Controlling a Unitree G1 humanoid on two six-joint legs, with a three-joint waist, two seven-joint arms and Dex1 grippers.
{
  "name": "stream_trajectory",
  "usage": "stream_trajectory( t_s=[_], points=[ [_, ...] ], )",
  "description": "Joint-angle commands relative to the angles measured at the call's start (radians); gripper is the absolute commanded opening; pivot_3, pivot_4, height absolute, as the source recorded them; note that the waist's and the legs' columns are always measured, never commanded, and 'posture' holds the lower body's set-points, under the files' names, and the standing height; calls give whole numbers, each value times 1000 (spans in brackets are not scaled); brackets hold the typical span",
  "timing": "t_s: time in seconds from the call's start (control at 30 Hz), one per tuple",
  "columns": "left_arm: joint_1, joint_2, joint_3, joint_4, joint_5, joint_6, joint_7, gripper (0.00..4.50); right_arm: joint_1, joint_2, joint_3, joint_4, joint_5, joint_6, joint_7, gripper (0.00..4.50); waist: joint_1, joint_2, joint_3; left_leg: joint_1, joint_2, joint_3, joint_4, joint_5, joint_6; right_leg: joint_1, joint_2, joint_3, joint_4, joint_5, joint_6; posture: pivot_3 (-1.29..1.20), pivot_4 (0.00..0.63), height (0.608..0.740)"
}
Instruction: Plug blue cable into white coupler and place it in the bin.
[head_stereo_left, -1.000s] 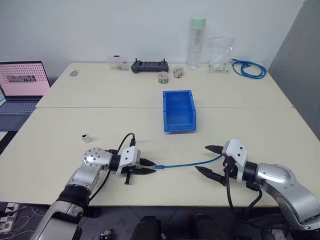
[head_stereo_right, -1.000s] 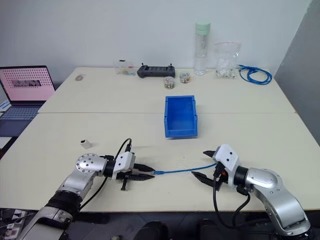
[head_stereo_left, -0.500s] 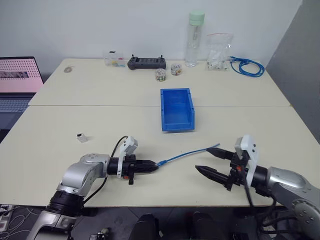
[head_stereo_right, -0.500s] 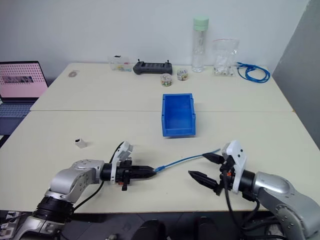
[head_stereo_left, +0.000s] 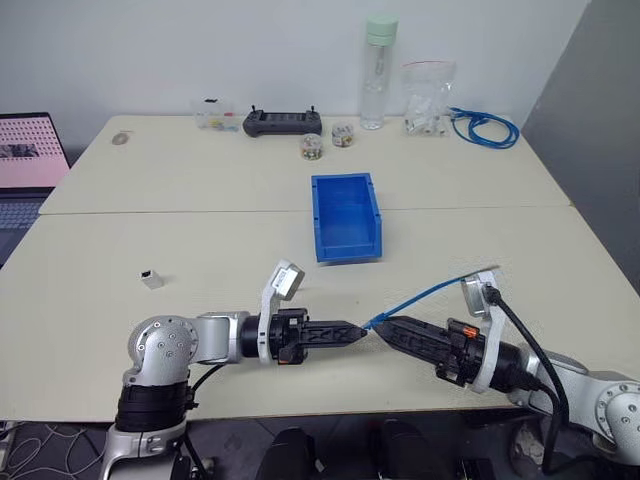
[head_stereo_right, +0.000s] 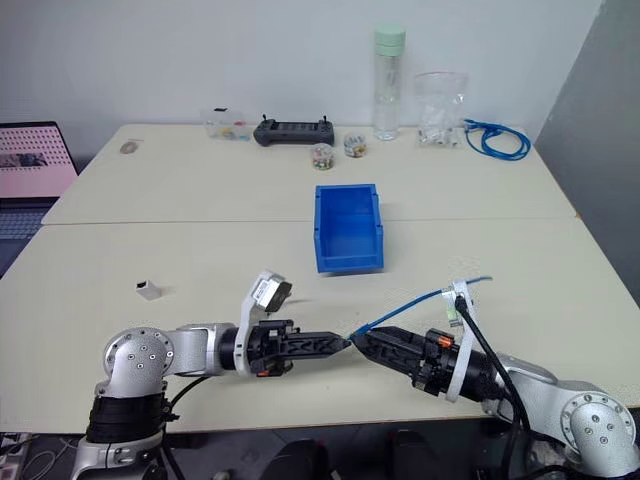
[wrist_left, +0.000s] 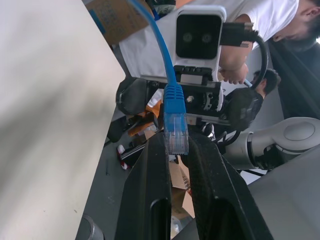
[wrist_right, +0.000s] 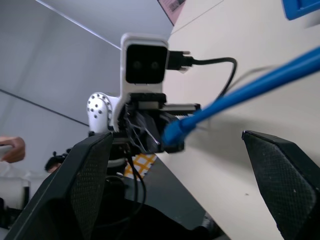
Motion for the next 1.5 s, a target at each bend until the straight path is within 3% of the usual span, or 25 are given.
stream_trajectory(
  t_s=[0.03, 0.23, 0.33, 0.57, 0.83, 1.0, 1.07, 1.13, 1.37, 1.5],
  points=[
    [12, -1, 24, -31, -68, 8, 38, 225, -31, -15, 32, -14, 75, -35, -23, 4373, 0, 0, 0, 0, 0, 0, 0, 0, 0, 0, 0, 0, 0, 0, 0, 0, 150, 740],
    [18, 13, 26, -21, -113, -3, 65, 225, -45, -29, 61, -12, 81, -54, -25, 4373, 0, 0, 0, 0, 0, 1, 0, 0, 0, -1, 0, 1, 0, 0, 0, 0, 150, 740],
    [21, 13, 22, -23, -129, -8, 76, 225, -51, -37, 68, -12, 82, -60, -21, 3847, 0, 0, 0, 0, 0, 1, 0, 0, 0, -1, 0, 1, 0, 0, 0, 0, 150, 740],
    [30, 25, 4, -31, -139, -21, 75, 225, -64, -48, 72, -2, 87, -71, -5, 2000, 1, 0, 0, -1, 0, 1, 0, 0, 0, -1, 0, 1, 0, 0, 0, 0, 150, 740],
    [18, 32, -4, -21, -156, -37, 84, 225, -63, -50, 81, -7, 89, -80, -2, 239, 1, 0, 0, -2, 0, 2, 0, 0, 0, -3, 0, 2, 0, 0, 0, 0, 150, 740],
    [17, 33, -9, -27, -159, -55, 88, 225, -62, -53, 91, -15, 89, -78, 2, 117, 1, 0, 0, -3, 0, 2, 0, 0, 0, -4, 0, 2, 0, 0, 0, 0, 150, 740],
    [19, 33, -9, -28, -150, -66, 88, 926, -65, -53, 93, -13, 77, -78, 0, 117, 1, 0, 0, -3, 0, 2, 0, 0, 0, -5, 0, 2, 0, 0, 0, 0, 150, 740],
    [27, 57, -19, -43, -129, -79, 49, 1283, -68, -58, 93, -11, 62, -72, 12, 117, 1, 0, 0, -4, 0, 2, 0, 0, 0, -6, 0, 3, 0, 0, 0, 0, 150, 740],
    [104, 294, -105, -138, 73, -241, -224, 2744, -94, -80, 79, 44, -5, -58, 81, 117, -2, 0, 1, -7, 0, 4, -1, 0, 0, -11, 0, 4, 2, 0, -1, 0, 150, 740],
    [205, 367, -122, -195, 256, -431, -252, 3501, -136, -86, 73, 117, -78, -44, 154, 117, 0, 2, 3, -7, 0, 4, -1, 0, 0, -11, 0, 4, 1, 0, -1, 0, 150, 740]
  ],
)
